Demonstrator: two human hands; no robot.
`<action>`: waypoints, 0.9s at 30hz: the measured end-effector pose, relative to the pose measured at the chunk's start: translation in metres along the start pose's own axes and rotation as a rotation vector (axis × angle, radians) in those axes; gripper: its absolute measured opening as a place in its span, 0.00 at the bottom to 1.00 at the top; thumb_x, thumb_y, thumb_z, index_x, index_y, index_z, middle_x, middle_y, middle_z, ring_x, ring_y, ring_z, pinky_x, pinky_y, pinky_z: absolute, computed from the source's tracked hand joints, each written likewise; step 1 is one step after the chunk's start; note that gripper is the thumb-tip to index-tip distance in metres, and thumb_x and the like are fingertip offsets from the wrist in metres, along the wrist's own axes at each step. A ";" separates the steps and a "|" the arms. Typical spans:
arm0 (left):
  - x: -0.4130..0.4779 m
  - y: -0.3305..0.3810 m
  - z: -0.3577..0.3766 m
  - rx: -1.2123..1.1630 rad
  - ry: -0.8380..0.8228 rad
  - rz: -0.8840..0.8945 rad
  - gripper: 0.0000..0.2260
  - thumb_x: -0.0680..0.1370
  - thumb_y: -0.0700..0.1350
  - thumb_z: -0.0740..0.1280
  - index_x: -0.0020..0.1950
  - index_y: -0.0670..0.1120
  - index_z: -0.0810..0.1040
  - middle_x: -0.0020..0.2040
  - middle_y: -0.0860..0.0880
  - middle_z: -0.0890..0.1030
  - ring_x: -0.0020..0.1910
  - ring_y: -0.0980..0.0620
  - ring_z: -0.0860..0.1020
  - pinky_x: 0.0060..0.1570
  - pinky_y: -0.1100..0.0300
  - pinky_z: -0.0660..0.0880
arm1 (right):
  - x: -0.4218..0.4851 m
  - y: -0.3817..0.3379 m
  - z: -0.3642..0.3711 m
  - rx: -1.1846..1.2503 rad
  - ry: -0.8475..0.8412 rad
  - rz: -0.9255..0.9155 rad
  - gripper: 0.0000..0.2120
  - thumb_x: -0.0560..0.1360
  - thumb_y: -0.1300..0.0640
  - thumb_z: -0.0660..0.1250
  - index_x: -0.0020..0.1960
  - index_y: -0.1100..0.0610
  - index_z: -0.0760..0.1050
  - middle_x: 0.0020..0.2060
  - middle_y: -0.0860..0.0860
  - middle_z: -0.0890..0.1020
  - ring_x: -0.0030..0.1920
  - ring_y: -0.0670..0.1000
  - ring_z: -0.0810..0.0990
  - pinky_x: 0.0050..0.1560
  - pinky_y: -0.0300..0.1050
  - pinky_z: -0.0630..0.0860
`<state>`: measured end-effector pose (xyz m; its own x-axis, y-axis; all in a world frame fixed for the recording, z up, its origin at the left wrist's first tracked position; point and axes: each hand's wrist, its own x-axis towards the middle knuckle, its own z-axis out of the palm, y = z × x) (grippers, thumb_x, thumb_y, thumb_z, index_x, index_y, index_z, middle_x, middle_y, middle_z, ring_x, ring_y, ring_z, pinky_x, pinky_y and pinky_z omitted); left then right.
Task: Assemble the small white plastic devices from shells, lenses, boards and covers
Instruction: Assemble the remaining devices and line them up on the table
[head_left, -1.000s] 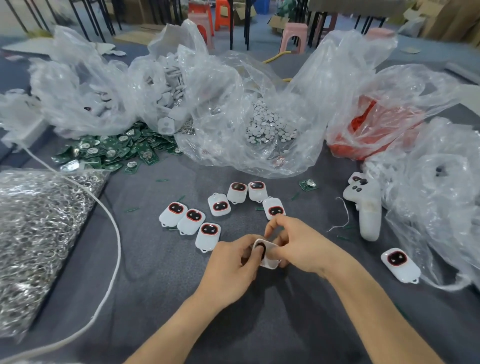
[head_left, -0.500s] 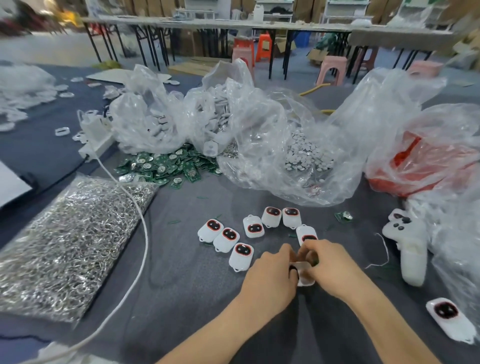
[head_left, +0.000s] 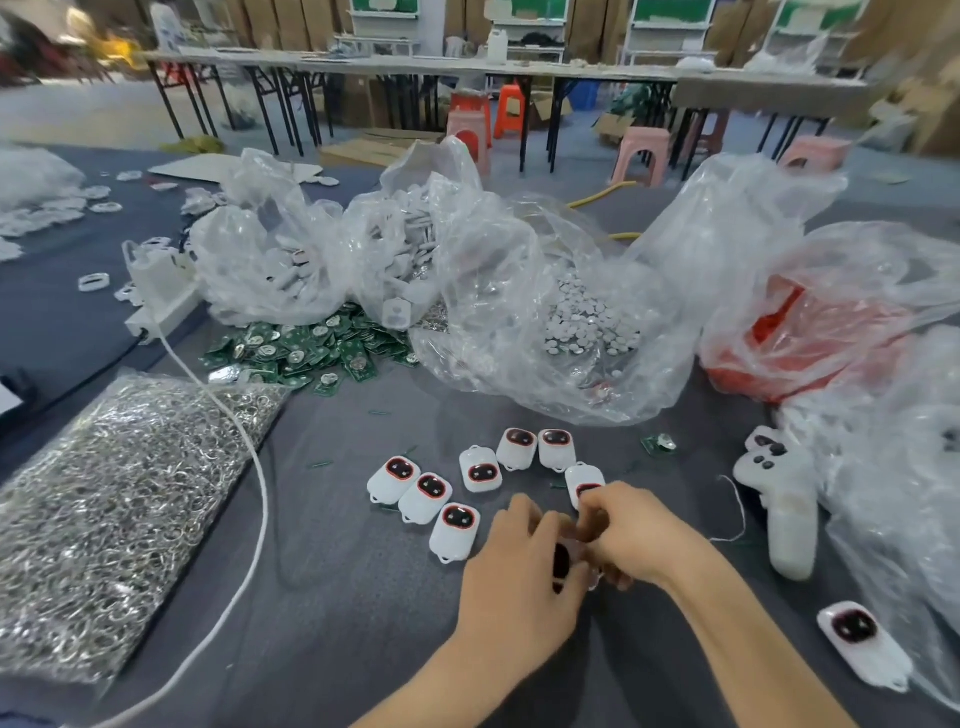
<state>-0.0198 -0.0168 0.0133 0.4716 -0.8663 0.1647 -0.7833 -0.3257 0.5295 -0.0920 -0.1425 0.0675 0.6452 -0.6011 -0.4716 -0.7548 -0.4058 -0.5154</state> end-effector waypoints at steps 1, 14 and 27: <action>-0.002 -0.001 0.001 -0.025 0.015 0.040 0.15 0.75 0.58 0.61 0.60 0.56 0.71 0.59 0.57 0.65 0.59 0.58 0.66 0.45 0.58 0.74 | 0.000 0.002 -0.001 0.053 -0.010 -0.008 0.07 0.69 0.69 0.66 0.40 0.58 0.74 0.35 0.56 0.81 0.23 0.50 0.75 0.25 0.39 0.73; 0.001 -0.018 0.002 -0.140 0.091 0.204 0.11 0.74 0.47 0.71 0.54 0.47 0.78 0.57 0.54 0.75 0.58 0.53 0.72 0.58 0.59 0.69 | -0.014 0.026 0.019 0.504 0.125 -0.129 0.05 0.73 0.65 0.68 0.44 0.56 0.79 0.30 0.55 0.81 0.26 0.52 0.78 0.27 0.42 0.75; 0.001 -0.024 0.000 -0.173 0.131 0.179 0.06 0.74 0.45 0.72 0.48 0.47 0.79 0.53 0.54 0.77 0.51 0.52 0.75 0.53 0.63 0.68 | 0.117 0.048 -0.123 -0.475 0.383 0.277 0.18 0.78 0.63 0.59 0.67 0.66 0.70 0.65 0.62 0.73 0.63 0.60 0.74 0.62 0.49 0.71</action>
<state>-0.0002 -0.0098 0.0005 0.3891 -0.8444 0.3683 -0.7834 -0.0929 0.6146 -0.0671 -0.3166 0.0755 0.3983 -0.8932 -0.2085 -0.9133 -0.4073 0.0004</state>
